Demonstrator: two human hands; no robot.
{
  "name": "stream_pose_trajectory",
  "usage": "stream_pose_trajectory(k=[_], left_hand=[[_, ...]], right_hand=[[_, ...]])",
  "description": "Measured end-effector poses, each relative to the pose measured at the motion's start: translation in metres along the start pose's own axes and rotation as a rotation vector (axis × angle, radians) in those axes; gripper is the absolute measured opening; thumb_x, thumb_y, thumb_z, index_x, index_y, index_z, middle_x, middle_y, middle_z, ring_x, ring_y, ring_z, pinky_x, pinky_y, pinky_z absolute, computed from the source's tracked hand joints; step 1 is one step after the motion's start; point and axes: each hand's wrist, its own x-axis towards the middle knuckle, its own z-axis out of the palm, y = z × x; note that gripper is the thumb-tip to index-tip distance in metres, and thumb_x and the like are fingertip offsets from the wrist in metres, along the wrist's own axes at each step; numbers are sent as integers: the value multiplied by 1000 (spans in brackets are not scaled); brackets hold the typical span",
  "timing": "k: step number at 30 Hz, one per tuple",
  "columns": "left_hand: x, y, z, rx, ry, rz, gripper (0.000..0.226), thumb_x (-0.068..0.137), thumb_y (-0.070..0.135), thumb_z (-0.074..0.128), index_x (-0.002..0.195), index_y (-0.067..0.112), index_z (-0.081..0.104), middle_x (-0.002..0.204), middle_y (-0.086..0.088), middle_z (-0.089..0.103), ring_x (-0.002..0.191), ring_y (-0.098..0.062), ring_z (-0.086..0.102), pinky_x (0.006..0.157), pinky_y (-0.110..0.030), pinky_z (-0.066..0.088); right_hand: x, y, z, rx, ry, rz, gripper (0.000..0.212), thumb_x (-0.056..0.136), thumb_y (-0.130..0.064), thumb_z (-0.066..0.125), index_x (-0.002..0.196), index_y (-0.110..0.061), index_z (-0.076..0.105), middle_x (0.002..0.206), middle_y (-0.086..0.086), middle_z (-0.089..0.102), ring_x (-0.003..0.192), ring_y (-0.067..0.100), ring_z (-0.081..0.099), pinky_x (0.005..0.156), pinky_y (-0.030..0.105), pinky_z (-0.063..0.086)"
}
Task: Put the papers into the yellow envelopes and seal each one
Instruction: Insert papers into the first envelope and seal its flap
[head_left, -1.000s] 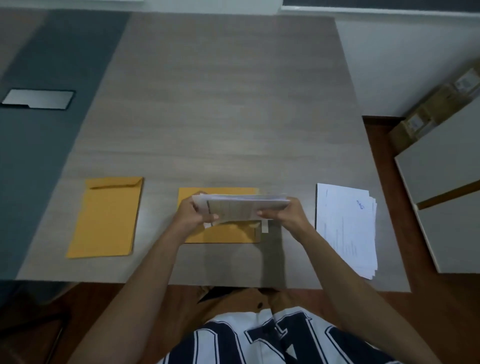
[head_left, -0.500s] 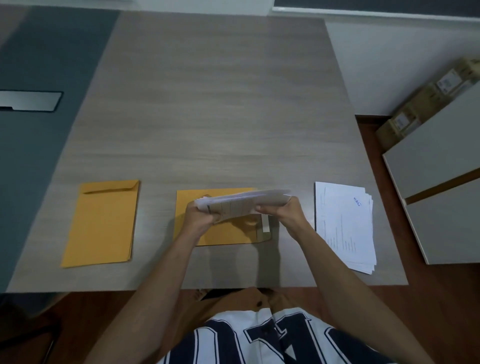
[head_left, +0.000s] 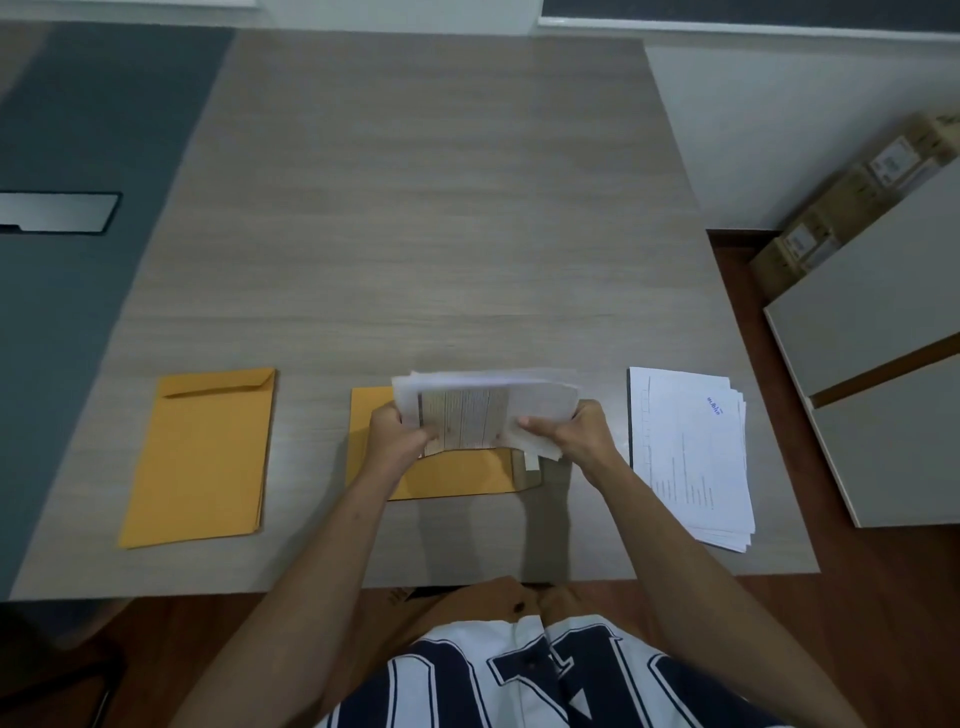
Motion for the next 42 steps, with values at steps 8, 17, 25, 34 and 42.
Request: stream_pose_trajectory(k=[8, 17, 25, 34, 42], left_hand=[[13, 12, 39, 362, -39, 161, 28, 82, 17, 73, 108, 16, 62, 107, 0, 63, 96, -16, 61, 69, -19, 47], [-3, -11, 94, 1004, -4, 92, 97, 66, 72, 62, 142, 24, 28, 156, -12, 6, 144, -38, -1, 111, -68, 8], [-4, -12, 86, 929, -48, 116, 101, 70, 80, 52, 146, 17, 27, 161, -11, 0, 147, -36, -8, 113, -67, 5], [-7, -9, 82, 933, -59, 120, 97, 74, 72, 54, 148, 17, 24, 162, -9, -2, 148, -35, -10, 115, -64, 4], [-9, -7, 81, 941, -89, 112, 99, 78, 68, 54, 152, 13, 18, 162, -10, -6, 148, -36, -13, 115, -64, 1]], right_hand=[[-5, 3, -49, 5, 147, 29, 42, 64, -18, 91, 98, -4, 71, 97, 6, 74, 85, 20, 72, 76, 37, 60], [-23, 15, -98, -25, 326, 28, 29, 72, -20, 85, 83, -27, 59, 83, -10, 63, 76, 8, 62, 62, 25, 51], [-22, 12, -102, -107, 284, 53, 33, 71, -21, 86, 93, -15, 63, 89, -4, 64, 78, 11, 62, 64, 26, 52], [-23, 5, -114, -101, 276, 68, 36, 69, -19, 87, 97, -11, 66, 99, 4, 68, 87, 21, 66, 71, 35, 56], [-21, 6, -107, -34, 42, 198, 30, 68, -8, 86, 93, -9, 68, 94, 4, 72, 83, 19, 68, 64, 29, 55]])
